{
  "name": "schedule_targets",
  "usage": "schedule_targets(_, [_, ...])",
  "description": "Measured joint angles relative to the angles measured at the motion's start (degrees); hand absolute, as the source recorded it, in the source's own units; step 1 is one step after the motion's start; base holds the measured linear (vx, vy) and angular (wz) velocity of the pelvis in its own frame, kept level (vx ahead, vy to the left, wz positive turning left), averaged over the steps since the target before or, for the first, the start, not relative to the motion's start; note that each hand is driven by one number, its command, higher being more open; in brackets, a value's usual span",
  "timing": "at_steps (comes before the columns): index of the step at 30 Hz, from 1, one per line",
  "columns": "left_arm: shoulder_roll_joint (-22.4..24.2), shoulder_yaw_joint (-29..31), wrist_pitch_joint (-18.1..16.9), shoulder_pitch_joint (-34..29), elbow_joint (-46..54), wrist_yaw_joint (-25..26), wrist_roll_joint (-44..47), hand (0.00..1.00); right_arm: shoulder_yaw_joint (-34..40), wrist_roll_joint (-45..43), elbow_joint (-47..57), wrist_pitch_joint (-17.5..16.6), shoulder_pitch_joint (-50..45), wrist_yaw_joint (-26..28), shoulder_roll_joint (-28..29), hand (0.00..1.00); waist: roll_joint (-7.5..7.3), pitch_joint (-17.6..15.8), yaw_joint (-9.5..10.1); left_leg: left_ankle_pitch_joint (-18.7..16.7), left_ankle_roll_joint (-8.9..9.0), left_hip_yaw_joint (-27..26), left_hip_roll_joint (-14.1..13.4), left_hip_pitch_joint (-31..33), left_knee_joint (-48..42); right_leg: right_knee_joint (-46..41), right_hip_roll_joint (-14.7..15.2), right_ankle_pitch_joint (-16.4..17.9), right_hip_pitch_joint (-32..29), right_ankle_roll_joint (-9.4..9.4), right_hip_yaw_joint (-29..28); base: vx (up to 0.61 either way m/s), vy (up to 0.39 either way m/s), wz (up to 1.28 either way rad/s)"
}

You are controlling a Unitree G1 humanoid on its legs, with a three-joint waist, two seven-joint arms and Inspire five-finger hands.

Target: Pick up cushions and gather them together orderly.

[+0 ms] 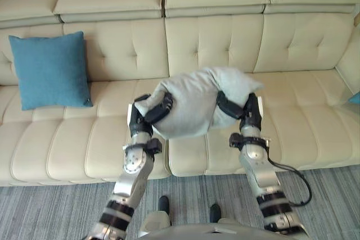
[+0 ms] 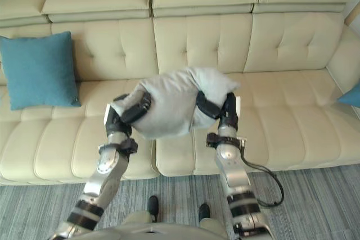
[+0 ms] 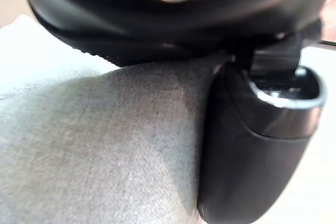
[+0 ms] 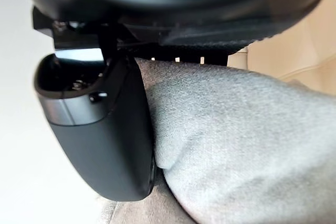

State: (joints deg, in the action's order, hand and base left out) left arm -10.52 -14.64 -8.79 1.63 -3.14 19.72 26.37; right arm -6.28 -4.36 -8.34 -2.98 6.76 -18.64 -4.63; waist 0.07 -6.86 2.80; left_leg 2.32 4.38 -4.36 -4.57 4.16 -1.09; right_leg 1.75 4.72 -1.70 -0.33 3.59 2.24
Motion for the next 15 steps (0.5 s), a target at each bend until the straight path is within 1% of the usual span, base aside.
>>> schedule_targets(2, [-1.11, 0.64, -0.20, 5.10, -1.33, 1.68, -0.11, 0.00, -0.03, 0.37, -2.07, -0.01, 5.48, -1.35, -0.02, 0.00, -0.36, -0.21, 0.41, 0.67, 0.11, 0.00, -0.38, 1.67, 0.45, 1.02, -0.45, -1.18, -1.68, -0.36, -0.45, -0.02, -0.011, -0.09])
schedule_targets(3, [-1.26, 0.86, -0.27, 6.21, -1.80, 1.93, -0.14, 0.00, -0.03, 0.36, -2.55, -0.01, 6.55, -1.61, -0.01, 0.00, -0.53, -0.32, 0.44, 0.87, 0.15, 0.01, -0.43, 1.91, 0.63, 1.31, -0.52, -1.44, -1.82, -0.47, -0.45, -0.02, -0.011, -0.08])
schedule_targets(5, [-2.02, 2.16, -0.96, 12.92, -5.46, 3.72, -1.16, 0.00, -0.04, 0.20, -5.38, -0.02, 12.67, -2.74, -0.01, 0.00, -1.35, -0.96, 0.57, 1.85, 0.15, 0.02, -0.85, 4.42, 0.97, 2.26, -1.03, -2.94, -3.94, -0.88, -0.61, -0.03, -0.015, -0.06])
schedule_targets(6, [-2.60, 2.17, -1.00, 15.10, -6.85, 4.27, -1.26, 0.00, -0.04, 0.03, -6.53, -0.03, 14.51, -3.12, -0.01, 0.00, -1.67, -1.36, 0.64, 2.13, 0.19, 0.02, -0.96, 5.13, 0.98, 2.42, -1.15, -3.29, -4.69, -0.94, -0.66, -0.03, -0.018, -0.07])
schedule_targets(8, [-4.37, 2.21, -1.04, 21.99, -11.73, 5.50, -1.27, 0.00, 0.01, -0.56, -10.12, -0.03, 20.15, -4.53, -0.05, 0.00, -2.38, -3.66, 0.68, 2.80, 0.33, 0.08, -1.25, 6.69, 0.98, 3.05, -1.49, -4.36, -5.96, -1.11, -0.75, -0.09, -0.019, -0.04])
schedule_targets(9, [-5.21, 2.34, -1.05, 25.17, -13.78, 6.05, -1.27, 0.00, 0.04, -1.10, -11.29, -0.03, 22.65, -4.97, -0.07, 0.00, -2.43, -4.97, 0.63, 3.21, 0.34, 0.07, -1.32, 7.75, 0.99, 3.05, -1.55, -4.74, -7.07, -1.12, -0.80, -0.09, -0.010, -0.02])
schedule_targets(10, [-5.52, 2.41, -1.05, 26.18, -14.41, 6.19, -1.27, 0.00, 0.05, -1.40, -11.66, -0.03, 23.45, -5.14, -0.09, 0.00, -2.43, -5.45, 0.60, 3.33, 0.31, 0.07, -1.33, 8.06, 0.99, 3.05, -1.57, -4.88, -7.42, -1.15, -0.82, -0.13, 0.004, -0.06])
schedule_targets(11, [-7.42, 2.64, -1.05, 31.96, -18.08, 6.82, -1.28, 0.00, 0.21, -2.09, -14.13, -0.03, 28.13, -6.11, -0.25, 0.00, -2.40, -7.93, 0.54, 4.13, 0.29, 0.02, -1.41, 10.36, 1.02, 3.05, -1.67, -5.87, -9.87, -1.14, -0.99, -0.12, 0.010, -0.06])
schedule_targets(13, [-8.42, 2.71, -1.04, 35.13, -20.03, 7.18, -1.29, 0.00, 0.26, -2.54, -15.88, -0.03, 30.89, -6.67, -0.27, 0.00, -2.47, -9.26, 0.50, 4.61, 0.29, -0.10, -1.45, 11.67, 1.07, 3.05, -1.72, -6.44, -11.33, -1.15, -1.18, -0.10, 0.019, -0.07])
schedule_targets(15, [-9.73, 3.77, -1.03, 40.46, -23.73, 7.45, -1.96, 0.00, 0.66, -2.93, -19.41, -0.03, 35.59, -7.04, -0.33, 0.00, -2.47, -12.05, 0.40, 5.52, 0.19, -0.42, -1.46, 13.34, 1.48, 3.05, -1.74, -7.33, -13.39, -1.10, -1.47, -0.07, 0.032, -0.09])
